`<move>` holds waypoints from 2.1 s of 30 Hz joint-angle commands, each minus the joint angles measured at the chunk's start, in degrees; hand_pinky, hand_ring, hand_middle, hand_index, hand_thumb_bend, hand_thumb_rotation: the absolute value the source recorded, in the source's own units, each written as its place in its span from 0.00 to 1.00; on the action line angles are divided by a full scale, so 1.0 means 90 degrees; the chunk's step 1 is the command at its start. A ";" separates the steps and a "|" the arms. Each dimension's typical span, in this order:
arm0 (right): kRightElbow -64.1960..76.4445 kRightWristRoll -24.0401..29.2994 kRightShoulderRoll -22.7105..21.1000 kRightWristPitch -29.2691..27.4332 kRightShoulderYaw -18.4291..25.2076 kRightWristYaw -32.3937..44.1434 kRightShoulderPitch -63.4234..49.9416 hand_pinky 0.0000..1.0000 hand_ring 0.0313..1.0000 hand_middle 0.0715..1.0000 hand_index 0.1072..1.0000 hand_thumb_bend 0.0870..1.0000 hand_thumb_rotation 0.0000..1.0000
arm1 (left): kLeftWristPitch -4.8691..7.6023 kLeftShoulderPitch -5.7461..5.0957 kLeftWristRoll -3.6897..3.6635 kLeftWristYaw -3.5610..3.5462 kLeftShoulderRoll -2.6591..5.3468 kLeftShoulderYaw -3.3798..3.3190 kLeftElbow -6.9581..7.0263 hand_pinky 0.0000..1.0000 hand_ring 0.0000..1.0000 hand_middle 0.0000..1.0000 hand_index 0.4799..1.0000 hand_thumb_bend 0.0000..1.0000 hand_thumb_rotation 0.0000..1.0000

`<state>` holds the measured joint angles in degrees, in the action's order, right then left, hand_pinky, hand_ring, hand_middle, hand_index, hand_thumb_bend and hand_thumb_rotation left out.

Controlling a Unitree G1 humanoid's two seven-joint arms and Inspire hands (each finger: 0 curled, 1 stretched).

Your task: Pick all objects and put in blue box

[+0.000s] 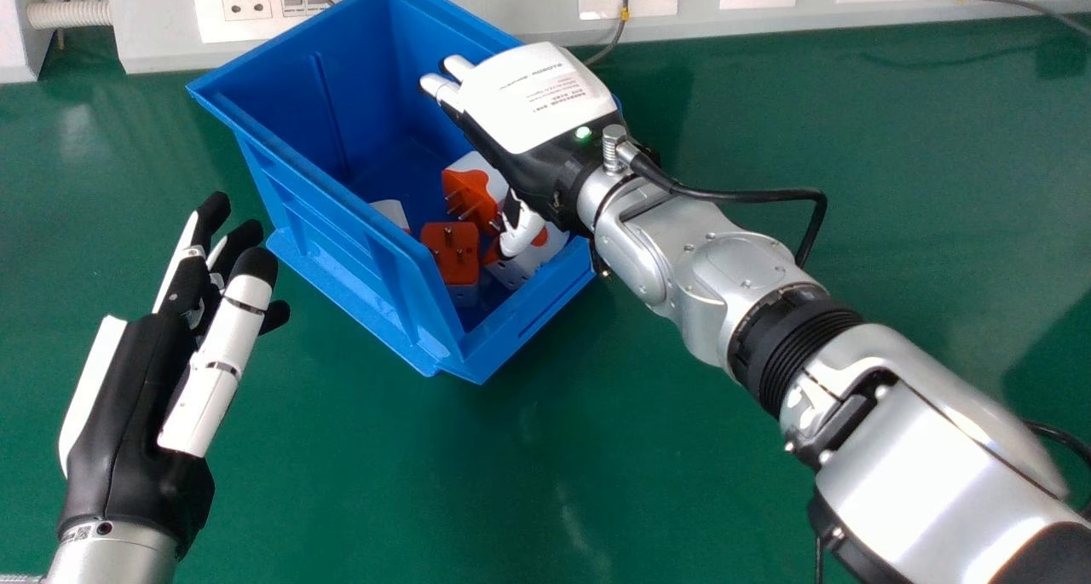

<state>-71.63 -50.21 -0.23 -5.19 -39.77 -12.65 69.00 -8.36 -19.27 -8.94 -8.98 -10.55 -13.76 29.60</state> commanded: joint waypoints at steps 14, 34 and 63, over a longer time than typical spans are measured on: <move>0.0251 0.0122 -0.0055 0.0151 0.0101 -0.0399 -0.0027 0.86 0.99 1.00 0.97 0.60 0.04 | 0.0087 0.0252 0.0077 0.0037 -0.0046 0.0036 -0.0209 0.86 0.94 0.96 0.96 0.40 0.76; 0.4294 0.0334 -0.1193 0.0160 0.1061 -0.0883 -0.2074 0.89 0.99 1.00 0.99 0.58 0.04 | 0.0176 0.0710 0.0526 0.0065 -0.0240 -0.0009 -0.0813 0.86 0.93 0.95 0.95 0.40 0.78; 1.0819 0.3479 -0.0819 0.0179 0.4213 -0.0180 -0.9434 0.89 1.00 1.00 1.00 0.30 0.80 | 0.0465 0.0818 0.0378 -0.0188 -0.0363 -0.0215 -0.1221 0.86 0.94 0.96 0.95 0.40 0.79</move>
<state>23.76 -22.18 -8.71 -2.62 -3.11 -15.53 -15.41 -5.57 -11.92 -5.16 -10.79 -13.39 -15.13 18.21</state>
